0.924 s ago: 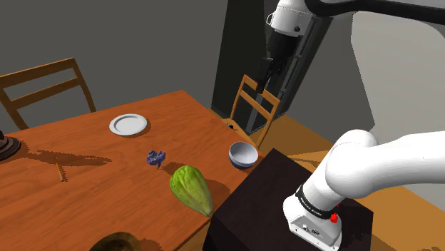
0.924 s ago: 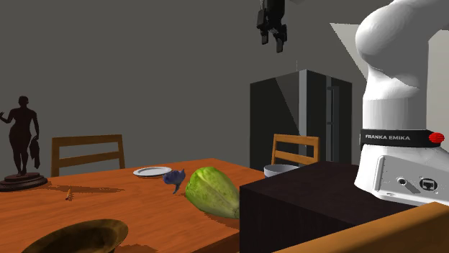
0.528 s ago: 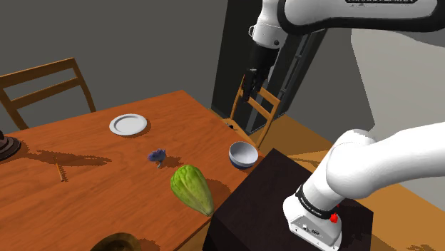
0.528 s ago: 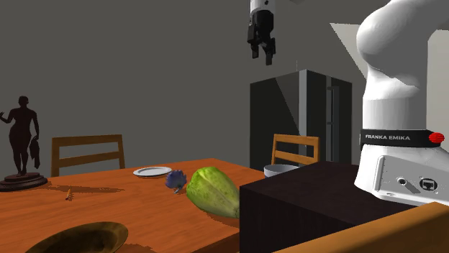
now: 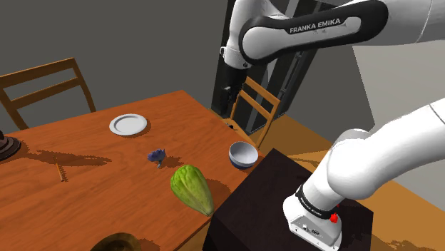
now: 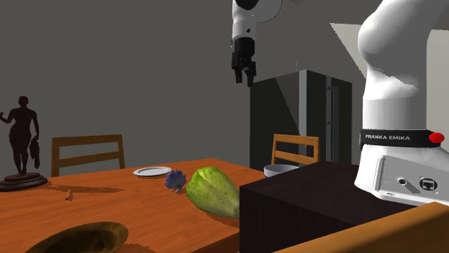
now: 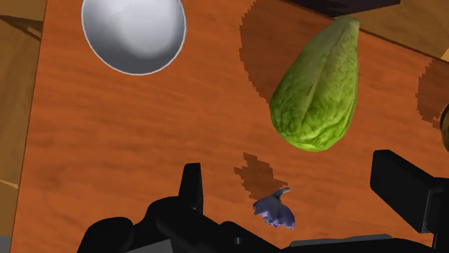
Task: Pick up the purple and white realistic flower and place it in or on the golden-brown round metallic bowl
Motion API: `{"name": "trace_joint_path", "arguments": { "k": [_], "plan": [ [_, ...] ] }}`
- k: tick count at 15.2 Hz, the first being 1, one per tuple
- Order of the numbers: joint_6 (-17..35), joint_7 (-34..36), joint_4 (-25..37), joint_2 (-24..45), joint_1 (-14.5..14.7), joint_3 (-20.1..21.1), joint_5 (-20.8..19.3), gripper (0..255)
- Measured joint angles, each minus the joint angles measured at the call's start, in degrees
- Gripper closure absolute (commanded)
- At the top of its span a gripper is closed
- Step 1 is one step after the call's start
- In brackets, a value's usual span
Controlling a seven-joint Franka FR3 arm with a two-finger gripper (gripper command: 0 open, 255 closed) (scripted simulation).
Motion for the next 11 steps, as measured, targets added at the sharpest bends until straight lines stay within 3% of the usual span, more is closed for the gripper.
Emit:
{"name": "trace_joint_path", "arguments": {
  "k": [11],
  "plan": [
    [16.4,-2.88,6.43,22.99,1.96,3.23,-5.79,0]
  ]
}}
